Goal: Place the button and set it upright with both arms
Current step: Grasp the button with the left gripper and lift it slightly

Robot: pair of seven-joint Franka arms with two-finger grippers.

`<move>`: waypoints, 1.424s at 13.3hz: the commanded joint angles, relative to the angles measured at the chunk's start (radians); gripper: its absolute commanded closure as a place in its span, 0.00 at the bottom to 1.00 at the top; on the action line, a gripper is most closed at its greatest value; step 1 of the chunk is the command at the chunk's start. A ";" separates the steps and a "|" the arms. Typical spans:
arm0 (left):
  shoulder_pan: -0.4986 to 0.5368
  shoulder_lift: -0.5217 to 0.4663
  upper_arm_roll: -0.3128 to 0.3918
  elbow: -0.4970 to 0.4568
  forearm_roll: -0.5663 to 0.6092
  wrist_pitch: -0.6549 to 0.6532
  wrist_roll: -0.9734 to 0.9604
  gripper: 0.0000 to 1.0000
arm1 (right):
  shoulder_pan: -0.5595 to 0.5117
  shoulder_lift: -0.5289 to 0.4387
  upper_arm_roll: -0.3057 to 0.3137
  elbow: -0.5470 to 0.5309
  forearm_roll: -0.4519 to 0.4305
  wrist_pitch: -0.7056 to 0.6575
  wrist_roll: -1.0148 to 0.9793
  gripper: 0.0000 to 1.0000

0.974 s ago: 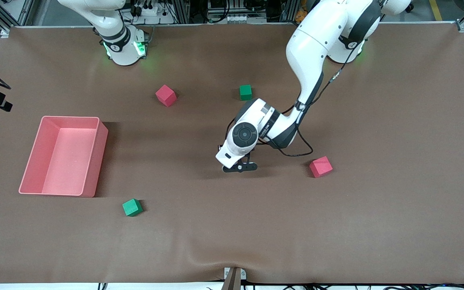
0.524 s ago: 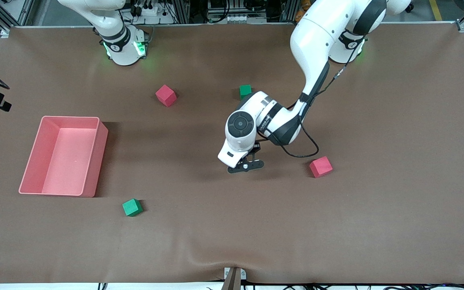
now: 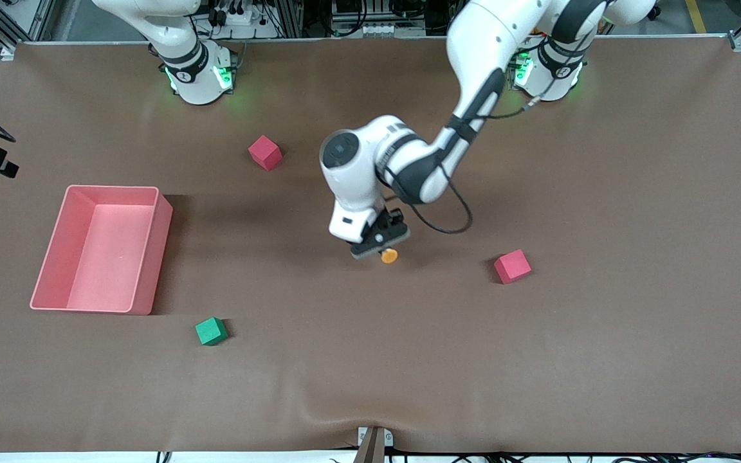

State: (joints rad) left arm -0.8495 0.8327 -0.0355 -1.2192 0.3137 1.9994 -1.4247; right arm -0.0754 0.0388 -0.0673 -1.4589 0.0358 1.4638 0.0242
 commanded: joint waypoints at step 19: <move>-0.253 0.084 0.031 -0.098 0.623 -0.309 -0.726 0.87 | -0.020 0.000 0.012 0.011 0.018 -0.013 -0.006 0.00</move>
State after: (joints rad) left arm -1.0742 0.9013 -0.0171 -1.3271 0.9067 1.7281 -2.1218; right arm -0.0754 0.0388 -0.0671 -1.4589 0.0359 1.4634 0.0242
